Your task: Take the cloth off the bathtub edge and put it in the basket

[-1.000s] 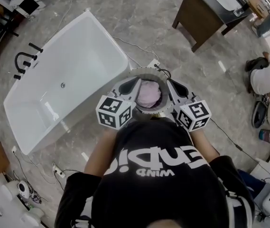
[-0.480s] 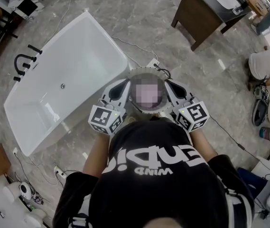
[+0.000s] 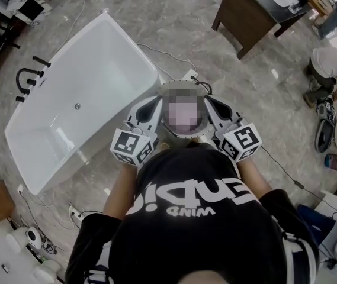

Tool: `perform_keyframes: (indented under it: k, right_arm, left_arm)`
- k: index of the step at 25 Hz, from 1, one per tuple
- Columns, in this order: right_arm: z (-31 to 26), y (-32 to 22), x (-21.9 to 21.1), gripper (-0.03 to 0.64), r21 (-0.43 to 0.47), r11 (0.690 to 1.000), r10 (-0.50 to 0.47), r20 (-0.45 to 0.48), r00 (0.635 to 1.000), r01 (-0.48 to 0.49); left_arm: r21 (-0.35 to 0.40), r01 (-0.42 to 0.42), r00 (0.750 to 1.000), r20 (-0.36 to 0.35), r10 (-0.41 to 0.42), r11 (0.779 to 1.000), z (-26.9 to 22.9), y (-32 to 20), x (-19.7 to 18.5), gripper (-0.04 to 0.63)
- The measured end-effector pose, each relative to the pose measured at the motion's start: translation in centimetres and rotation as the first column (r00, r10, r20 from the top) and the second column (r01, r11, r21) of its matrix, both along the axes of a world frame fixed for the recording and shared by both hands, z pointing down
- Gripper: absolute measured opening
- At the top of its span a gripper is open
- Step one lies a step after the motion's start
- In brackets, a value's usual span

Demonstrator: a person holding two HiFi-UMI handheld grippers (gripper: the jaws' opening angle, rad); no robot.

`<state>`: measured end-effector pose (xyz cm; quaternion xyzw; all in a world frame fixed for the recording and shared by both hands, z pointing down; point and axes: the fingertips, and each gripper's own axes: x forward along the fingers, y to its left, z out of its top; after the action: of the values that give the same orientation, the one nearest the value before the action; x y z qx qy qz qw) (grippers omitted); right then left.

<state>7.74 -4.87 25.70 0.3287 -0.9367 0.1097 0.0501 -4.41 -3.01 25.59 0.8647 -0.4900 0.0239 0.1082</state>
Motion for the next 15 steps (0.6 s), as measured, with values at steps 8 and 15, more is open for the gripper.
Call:
perform_keyframes:
  k: [8, 15]
  right_arm:
    - [-0.22, 0.30, 0.22, 0.012, 0.008, 1.000, -0.010, 0.000, 1.000, 0.010]
    - [0.06, 0.66, 0.75, 0.012, 0.006, 1.000, -0.001, -0.002, 1.000, 0.001]
  left_arm:
    - [-0.012, 0.002, 1.000, 0.005, -0.002, 1.000, 0.14, 0.39, 0.20, 0.014]
    - [-0.024, -0.005, 1.000, 0.005, 0.005, 1.000, 0.65, 0.74, 0.83, 0.014]
